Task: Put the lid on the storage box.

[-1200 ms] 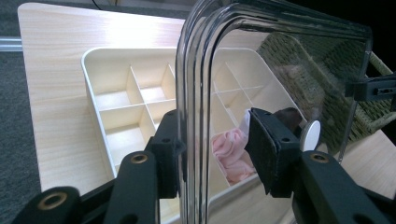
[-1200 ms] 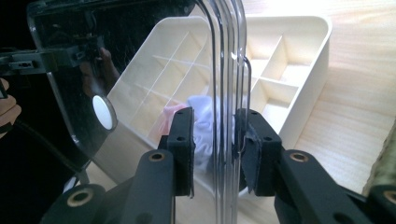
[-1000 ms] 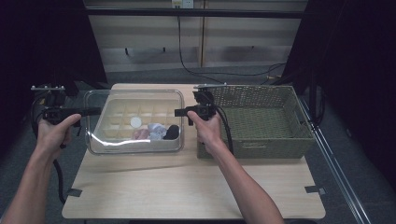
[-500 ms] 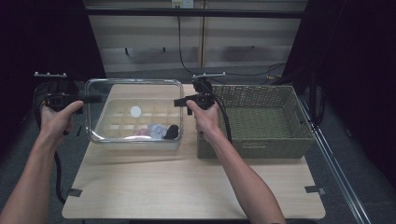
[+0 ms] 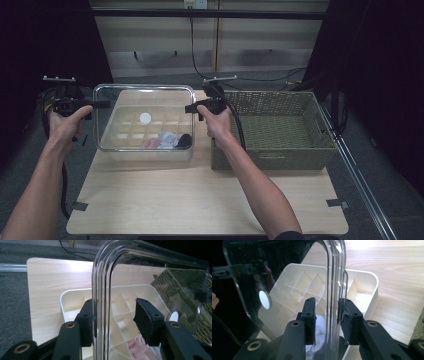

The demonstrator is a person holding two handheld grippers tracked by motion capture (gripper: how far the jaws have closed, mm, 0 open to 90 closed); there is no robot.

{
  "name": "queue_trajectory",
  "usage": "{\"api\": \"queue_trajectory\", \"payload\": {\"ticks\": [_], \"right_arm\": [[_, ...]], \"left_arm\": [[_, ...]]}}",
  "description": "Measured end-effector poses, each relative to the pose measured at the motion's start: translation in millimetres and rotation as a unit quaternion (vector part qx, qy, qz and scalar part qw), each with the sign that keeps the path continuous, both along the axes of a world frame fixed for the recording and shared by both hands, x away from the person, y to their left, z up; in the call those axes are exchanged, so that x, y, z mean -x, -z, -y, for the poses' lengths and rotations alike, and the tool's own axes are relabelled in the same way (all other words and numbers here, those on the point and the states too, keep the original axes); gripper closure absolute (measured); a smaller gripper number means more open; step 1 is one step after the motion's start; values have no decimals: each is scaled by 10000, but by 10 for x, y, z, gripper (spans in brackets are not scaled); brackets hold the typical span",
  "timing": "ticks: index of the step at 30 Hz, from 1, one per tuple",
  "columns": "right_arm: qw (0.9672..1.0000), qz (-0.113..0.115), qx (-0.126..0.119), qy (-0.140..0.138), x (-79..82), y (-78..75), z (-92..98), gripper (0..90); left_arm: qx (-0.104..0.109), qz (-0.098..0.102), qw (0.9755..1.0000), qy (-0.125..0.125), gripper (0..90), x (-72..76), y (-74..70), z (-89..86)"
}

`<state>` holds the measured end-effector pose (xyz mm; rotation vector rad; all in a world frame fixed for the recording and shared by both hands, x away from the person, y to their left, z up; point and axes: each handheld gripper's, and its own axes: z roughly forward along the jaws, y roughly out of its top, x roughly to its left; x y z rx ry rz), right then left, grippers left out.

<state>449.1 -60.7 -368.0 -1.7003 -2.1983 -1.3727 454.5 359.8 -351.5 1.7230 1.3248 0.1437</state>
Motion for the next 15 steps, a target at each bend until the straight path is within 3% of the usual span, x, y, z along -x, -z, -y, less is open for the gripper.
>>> {"api": "queue_trajectory", "payload": {"ticks": [10, 15], "right_arm": [[9998, -116, 133, -82, -124, 84, 16, 666], [9994, -261, 230, -47, -182, 123, -18, 645]], "left_arm": [[46, -88, 9999, -34, 525, -113, 101, 26], [-1, -232, 9997, -13, 519, -196, 168, 13]]}}
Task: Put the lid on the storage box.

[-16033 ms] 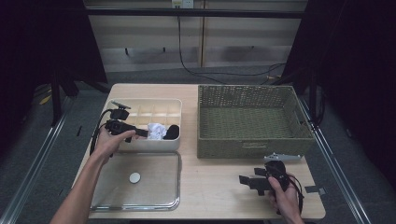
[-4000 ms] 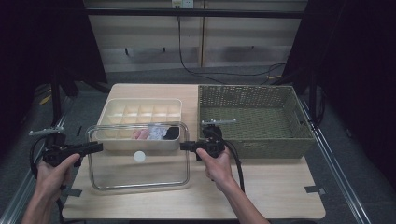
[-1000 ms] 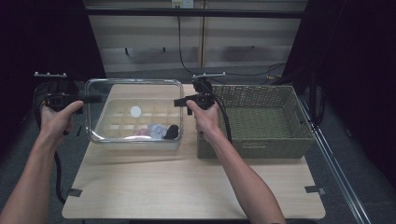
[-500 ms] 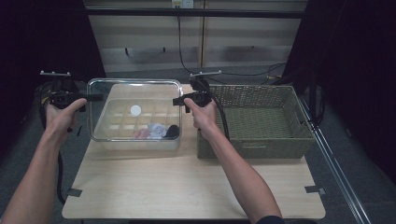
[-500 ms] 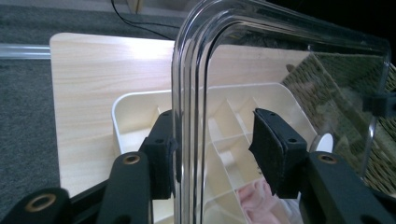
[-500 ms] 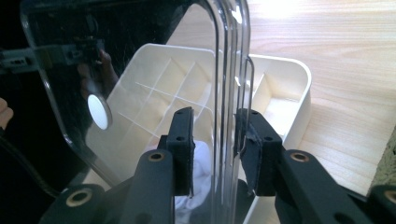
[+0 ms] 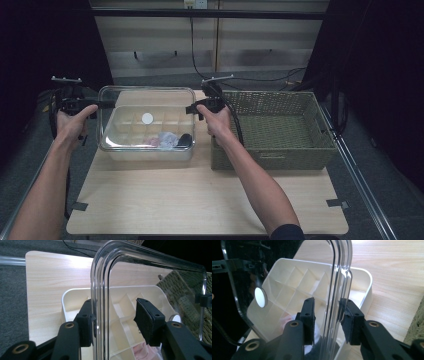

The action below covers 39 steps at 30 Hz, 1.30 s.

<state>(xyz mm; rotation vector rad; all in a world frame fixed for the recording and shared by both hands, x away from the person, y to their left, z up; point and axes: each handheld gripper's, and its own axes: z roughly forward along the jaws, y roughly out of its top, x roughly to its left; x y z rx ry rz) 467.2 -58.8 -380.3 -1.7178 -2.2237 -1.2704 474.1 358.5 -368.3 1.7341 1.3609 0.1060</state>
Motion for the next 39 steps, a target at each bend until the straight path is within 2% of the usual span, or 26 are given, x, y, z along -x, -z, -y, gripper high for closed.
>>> {"api": "queue_trajectory", "payload": {"ticks": [4, 5, 12, 14, 20, 23, 26, 29, 32, 39], "right_arm": [[9999, -136, 19, 27, -52, 44, -19, 630], [9999, -108, 24, 13, -66, 62, -23, 625], [9990, -393, 163, 136, -145, 141, -87, 577], [9986, -466, 203, 169, -168, 160, -109, 569], [9976, -577, 243, 299, -211, 229, -147, 549], [9972, -617, 272, 330, -220, 248, -159, 541], [9966, -667, 322, 347, -241, 274, -177, 535], [9958, -753, 360, 386, -253, 291, -190, 526], [9958, -728, 404, 376, -264, 305, -188, 522], [9936, -914, 545, 389, -283, 320, -219, 489]], "left_arm": [[39, -72, 10000, -31, 519, -37, 55, -8], [22, -70, 10000, -11, 520, -49, 67, -11], [54, -224, 9997, -58, 518, -139, 165, -17], [156, -275, 9994, -111, 517, -150, 215, -25], [165, -417, 9990, -79, 510, -202, 341, -50], [155, -423, 9990, -73, 501, -225, 377, -45], [32, -631, 9980, -22, 474, -260, 421, -32], [143, -650, 9977, -86, 472, -269, 485, -27], [184, -695, 9974, -49, 468, -278, 526, -37], [156, -770, 9969, -61, 464, -288, 555, -8]]}}
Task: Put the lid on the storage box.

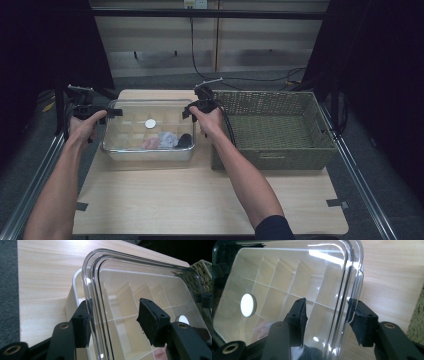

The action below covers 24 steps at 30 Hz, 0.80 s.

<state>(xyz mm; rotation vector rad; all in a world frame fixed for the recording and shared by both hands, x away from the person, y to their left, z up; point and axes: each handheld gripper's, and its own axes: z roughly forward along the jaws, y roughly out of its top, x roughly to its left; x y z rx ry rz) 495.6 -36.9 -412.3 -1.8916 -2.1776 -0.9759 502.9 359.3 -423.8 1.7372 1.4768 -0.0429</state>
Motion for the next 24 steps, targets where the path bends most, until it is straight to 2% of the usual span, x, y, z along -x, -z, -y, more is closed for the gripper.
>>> {"api": "queue_trajectory", "payload": {"ticks": [7, 10, 16, 21, 24], "right_arm": [[9999, -4, 133, 47, -5, 7, -2, 468], [9998, 80, 179, 92, -5, 5, -7, 460], [9998, 42, 198, 85, -10, 11, -12, 453], [9998, 13, 172, 126, -4, 6, -17, 454], [9998, 29, 176, 135, 0, 4, -12, 457]], "left_arm": [[62, -54, 10000, 36, 460, -7, 61, 23], [11, -84, 9999, 83, 451, -9, 54, 30], [-17, -54, 10000, 37, 447, 11, 45, 40], [-64, -6, 9999, 94, 440, 21, 46, 33], [-44, -36, 10000, 51, 439, 18, 45, 42]]}}
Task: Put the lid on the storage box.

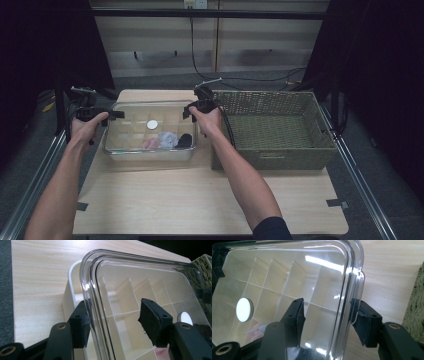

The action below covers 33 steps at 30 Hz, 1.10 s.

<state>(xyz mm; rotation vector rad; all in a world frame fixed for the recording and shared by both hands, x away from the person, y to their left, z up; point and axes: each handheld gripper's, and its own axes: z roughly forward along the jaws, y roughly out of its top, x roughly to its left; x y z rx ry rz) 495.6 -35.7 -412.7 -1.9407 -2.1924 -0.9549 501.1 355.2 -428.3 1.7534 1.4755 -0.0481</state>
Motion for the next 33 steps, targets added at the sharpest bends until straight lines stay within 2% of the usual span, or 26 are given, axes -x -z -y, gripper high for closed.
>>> {"api": "queue_trajectory", "payload": {"ticks": [8, 11, 16, 18, 20, 22, 27, 33], "right_arm": [[10000, 38, -86, 32, -1, -2, 22, 485], [9999, 53, -130, 65, -1, -6, 37, 493], [9999, 27, -76, 83, -6, 1, 19, 478], [9999, 26, -73, 86, -5, 1, 13, 476], [10000, 40, -46, 71, 0, -3, 2, 468], [10000, 48, -45, 64, -4, 1, 4, 471], [10000, -34, -35, 84, -26, 12, -4, 465], [9999, -113, 56, 111, -49, 26, -37, 443]], "left_arm": [[-52, 49, 10000, -43, 450, -5, -15, -3], [-157, 47, 9999, -37, 442, -5, -38, 19], [-254, 141, 9996, 20, 429, 5, -39, 27], [-277, 167, 9995, -53, 428, 19, -49, 43], [-367, 197, 9991, 12, 418, 22, -55, 40], [-408, 263, 9988, -112, 436, 26, -58, 31], [-388, 217, 9990, -92, 459, 17, -60, 8], [-519, 288, 9981, -155, 456, 21, -64, -18]]}}
